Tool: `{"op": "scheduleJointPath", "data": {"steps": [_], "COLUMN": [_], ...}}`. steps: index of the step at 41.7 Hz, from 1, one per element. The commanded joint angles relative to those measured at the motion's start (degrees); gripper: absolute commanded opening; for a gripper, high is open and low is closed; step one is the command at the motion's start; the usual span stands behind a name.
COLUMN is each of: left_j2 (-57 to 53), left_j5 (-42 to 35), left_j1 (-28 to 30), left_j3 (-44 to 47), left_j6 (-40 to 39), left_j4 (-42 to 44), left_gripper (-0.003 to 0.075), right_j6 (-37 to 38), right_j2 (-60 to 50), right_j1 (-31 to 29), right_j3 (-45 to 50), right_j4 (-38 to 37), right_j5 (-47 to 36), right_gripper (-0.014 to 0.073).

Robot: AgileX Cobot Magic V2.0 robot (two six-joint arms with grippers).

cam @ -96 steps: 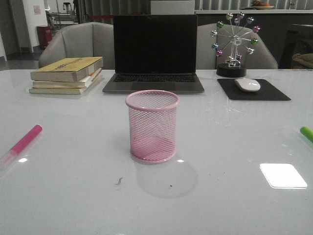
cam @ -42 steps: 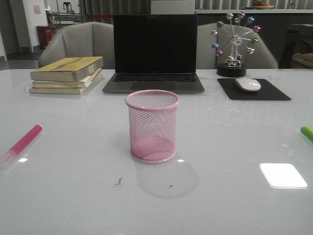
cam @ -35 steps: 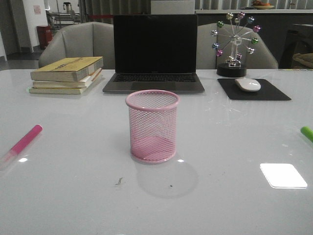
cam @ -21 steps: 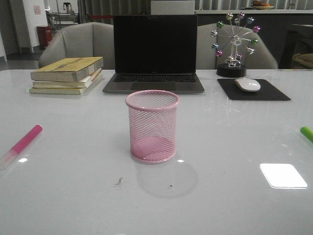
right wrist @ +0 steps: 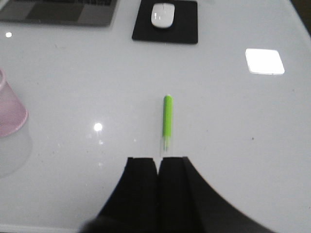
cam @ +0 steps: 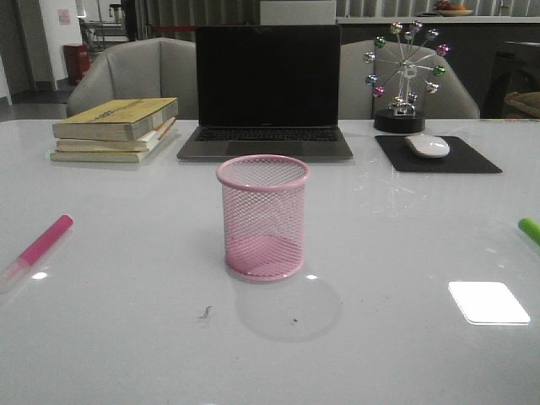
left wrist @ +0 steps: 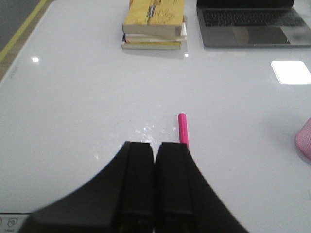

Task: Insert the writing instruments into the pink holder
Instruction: 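Lower the right gripper over the green marker and close on it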

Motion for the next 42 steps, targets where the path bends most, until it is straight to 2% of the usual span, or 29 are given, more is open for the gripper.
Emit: {"op": "scheduleJointPath", "data": {"steps": [1,7,10,13,17,21,32,42], "left_j2": [2.44,4.86,5.69,6.35,7.06,7.57,7.70,7.70], "left_j5": [-4.21,-4.50,-4.76,-5.19,-6.12,-6.62,-7.97,-8.72], "left_j1": [-0.09,-0.09,-1.06,-3.23,-7.47,-12.01,-21.95,-25.06], "left_j3": [-0.84,0.04,0.40,0.75,0.99,0.99,0.99,0.99], "left_j6": [-0.39,0.00,0.00,0.00,0.00,0.00,0.00,0.00], "left_j4": [-1.72,-2.29,-2.38,-2.38,-2.26,-1.92,-1.80,-1.80], "left_gripper": [0.0091,0.0094,0.0147,0.0265,0.0475,0.0572,0.0543,0.0475], "right_j6": [-0.08,-0.08,-0.08,-0.08,-0.08,-0.01,1.86,1.86], "right_j2": [2.22,4.92,6.42,8.12,10.80,14.19,29.12,45.47], "right_j1": [-0.07,-0.07,-0.07,-0.07,-0.07,-0.13,-2.72,-3.48], "right_j3": [0.77,3.81,4.61,4.92,4.92,4.87,-1.77,-11.42], "right_j4": [0.00,0.00,0.00,0.00,0.00,0.00,0.00,0.00], "right_j5": [-4.02,-4.34,-4.34,-4.36,-5.06,-6.80,-9.43,-9.33], "right_gripper": [0.0057,0.0062,0.0118,0.0247,0.0446,0.0516,0.0498,0.0498]}}
